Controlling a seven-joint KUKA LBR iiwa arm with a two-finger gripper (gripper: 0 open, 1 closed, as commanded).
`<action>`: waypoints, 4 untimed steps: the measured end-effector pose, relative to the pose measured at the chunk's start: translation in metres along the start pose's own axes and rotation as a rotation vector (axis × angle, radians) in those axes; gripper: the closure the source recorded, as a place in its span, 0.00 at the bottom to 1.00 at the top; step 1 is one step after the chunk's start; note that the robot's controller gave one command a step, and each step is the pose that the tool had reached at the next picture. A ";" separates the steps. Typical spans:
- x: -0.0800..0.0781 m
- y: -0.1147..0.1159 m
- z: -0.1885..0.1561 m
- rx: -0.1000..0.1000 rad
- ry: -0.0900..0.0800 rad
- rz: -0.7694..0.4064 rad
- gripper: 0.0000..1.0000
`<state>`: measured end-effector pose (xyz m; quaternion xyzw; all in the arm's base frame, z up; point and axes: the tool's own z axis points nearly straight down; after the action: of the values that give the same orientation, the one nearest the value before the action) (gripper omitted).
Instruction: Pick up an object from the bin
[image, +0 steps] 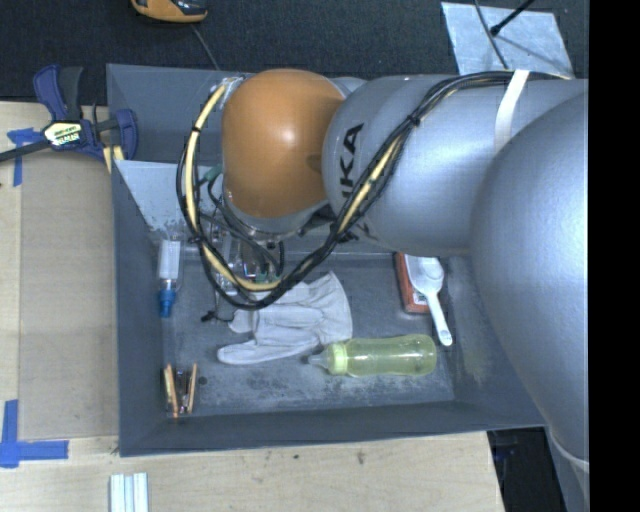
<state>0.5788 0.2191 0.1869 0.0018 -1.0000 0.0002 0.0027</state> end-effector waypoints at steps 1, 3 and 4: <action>-0.002 -0.001 -0.005 -0.002 -0.008 0.003 0.00; 0.033 -0.074 0.059 0.000 -0.006 -0.101 0.00; 0.030 -0.093 0.085 -0.001 -0.009 -0.003 0.00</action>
Offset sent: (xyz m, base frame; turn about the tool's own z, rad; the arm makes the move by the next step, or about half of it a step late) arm -0.0541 -0.0715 -0.0490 -0.0996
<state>0.5488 0.1255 0.1023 0.0034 -1.0000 -0.0003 -0.0016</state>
